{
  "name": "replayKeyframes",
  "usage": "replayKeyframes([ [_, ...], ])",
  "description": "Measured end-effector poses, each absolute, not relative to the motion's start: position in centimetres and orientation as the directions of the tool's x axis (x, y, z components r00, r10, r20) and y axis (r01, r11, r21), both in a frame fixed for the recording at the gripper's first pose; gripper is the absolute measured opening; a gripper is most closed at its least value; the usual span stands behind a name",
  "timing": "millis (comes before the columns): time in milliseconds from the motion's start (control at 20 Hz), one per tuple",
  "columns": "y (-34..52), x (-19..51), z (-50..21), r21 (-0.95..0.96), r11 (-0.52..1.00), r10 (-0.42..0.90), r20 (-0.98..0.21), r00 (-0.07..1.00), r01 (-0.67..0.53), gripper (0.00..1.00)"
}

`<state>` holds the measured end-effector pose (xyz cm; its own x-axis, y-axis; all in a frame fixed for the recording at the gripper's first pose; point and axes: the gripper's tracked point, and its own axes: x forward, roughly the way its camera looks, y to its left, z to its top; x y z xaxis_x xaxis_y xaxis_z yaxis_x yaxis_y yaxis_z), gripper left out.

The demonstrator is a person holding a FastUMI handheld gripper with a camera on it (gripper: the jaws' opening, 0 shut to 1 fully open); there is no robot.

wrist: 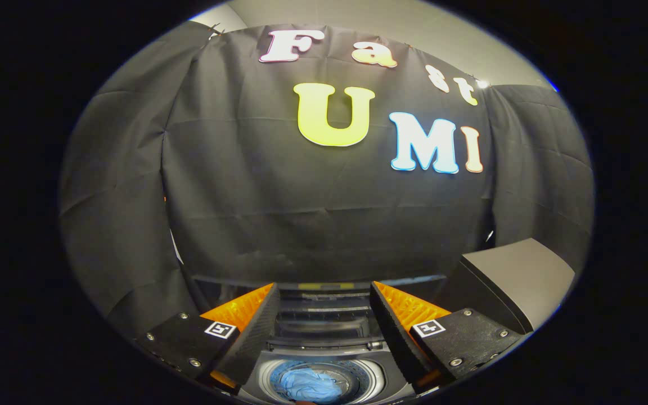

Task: Put the clothes into the washing machine and then close the washing machine lid.

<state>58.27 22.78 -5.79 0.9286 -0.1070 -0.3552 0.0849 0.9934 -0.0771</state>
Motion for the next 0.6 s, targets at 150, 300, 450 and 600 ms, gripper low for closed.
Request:
replayKeyframes([
  [150, 23.0, 61.6, -6.2, -0.116, 0.991, -0.106, -0.390, 0.915, 0.066, 0.98],
  [300, 23.1, 63.6, -8.1, -0.121, 0.991, -0.099, -0.447, 0.889, 0.049, 0.98],
  [450, 22.6, 65.3, -9.9, -0.114, 0.992, -0.103, -0.489, 0.866, 0.053, 0.98],
  [600, 22.6, 65.9, -11.4, -0.087, 0.995, -0.094, -0.526, 0.845, 0.057, 0.98],
])
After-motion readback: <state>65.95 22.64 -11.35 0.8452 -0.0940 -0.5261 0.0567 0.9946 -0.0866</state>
